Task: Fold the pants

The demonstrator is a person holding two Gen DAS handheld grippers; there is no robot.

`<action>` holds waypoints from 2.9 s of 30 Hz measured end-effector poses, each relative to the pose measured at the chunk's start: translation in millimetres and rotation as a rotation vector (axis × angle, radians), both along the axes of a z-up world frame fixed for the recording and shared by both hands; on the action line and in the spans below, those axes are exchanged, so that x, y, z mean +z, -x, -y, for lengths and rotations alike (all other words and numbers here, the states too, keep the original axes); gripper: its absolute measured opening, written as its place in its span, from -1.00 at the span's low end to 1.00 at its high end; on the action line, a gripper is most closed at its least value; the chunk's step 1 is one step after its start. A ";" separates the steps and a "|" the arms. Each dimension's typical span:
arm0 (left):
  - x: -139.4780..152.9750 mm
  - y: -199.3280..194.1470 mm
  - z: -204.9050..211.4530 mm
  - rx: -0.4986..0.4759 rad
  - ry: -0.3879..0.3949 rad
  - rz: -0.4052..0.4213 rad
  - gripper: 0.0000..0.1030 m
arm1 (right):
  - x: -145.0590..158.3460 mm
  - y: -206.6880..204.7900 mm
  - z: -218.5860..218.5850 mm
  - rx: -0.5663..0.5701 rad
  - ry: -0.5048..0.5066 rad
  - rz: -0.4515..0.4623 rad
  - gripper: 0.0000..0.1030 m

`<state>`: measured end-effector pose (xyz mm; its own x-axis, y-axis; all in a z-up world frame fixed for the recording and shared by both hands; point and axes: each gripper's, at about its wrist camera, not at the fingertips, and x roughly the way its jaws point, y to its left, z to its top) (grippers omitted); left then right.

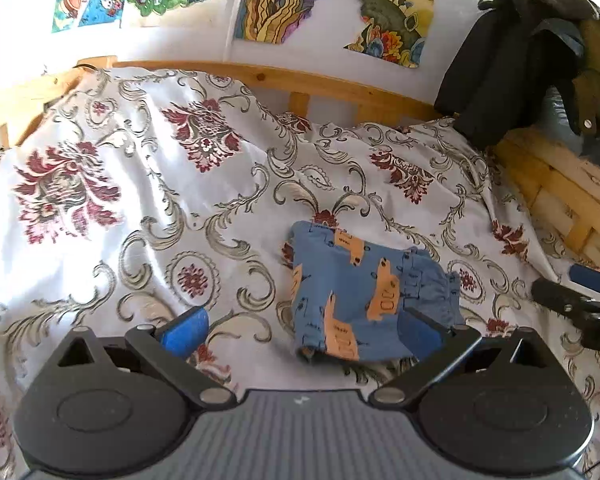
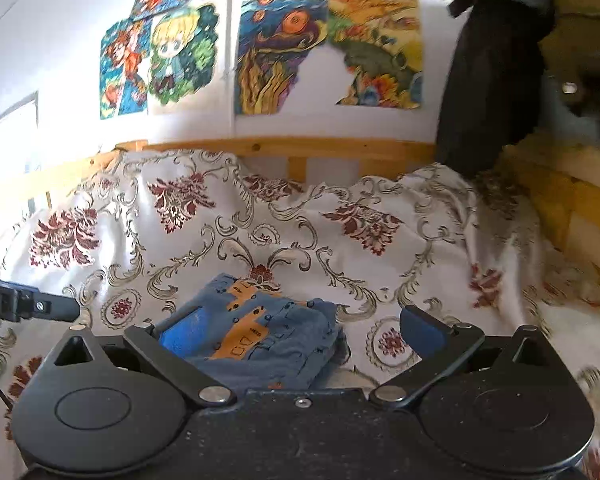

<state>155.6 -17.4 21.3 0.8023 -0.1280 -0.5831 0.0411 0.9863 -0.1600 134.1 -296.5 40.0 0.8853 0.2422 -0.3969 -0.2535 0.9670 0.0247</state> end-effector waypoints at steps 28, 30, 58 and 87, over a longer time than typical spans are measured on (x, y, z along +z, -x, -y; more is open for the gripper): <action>-25.6 111.4 12.1 -0.029 -0.189 0.098 0.99 | -32.7 135.9 -20.9 -0.176 -0.074 -0.049 0.99; -26.9 111.3 10.8 -0.024 -0.188 0.100 0.99 | -34.9 134.2 -21.3 -0.177 -0.073 -0.052 0.98; -31.5 110.4 2.7 -0.001 -0.168 0.095 0.99 | -41.9 131.2 -27.6 -0.158 -0.078 -0.072 0.99; -31.5 110.5 1.8 0.000 -0.167 0.095 0.99 | -42.3 131.1 -28.1 -0.156 -0.078 -0.075 0.99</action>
<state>45.1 -19.2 -10.2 0.8548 -0.0358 -0.5176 0.0483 0.9988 0.0108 3.0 -268.4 -2.3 0.8832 0.1368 -0.4486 -0.0952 0.9889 0.1141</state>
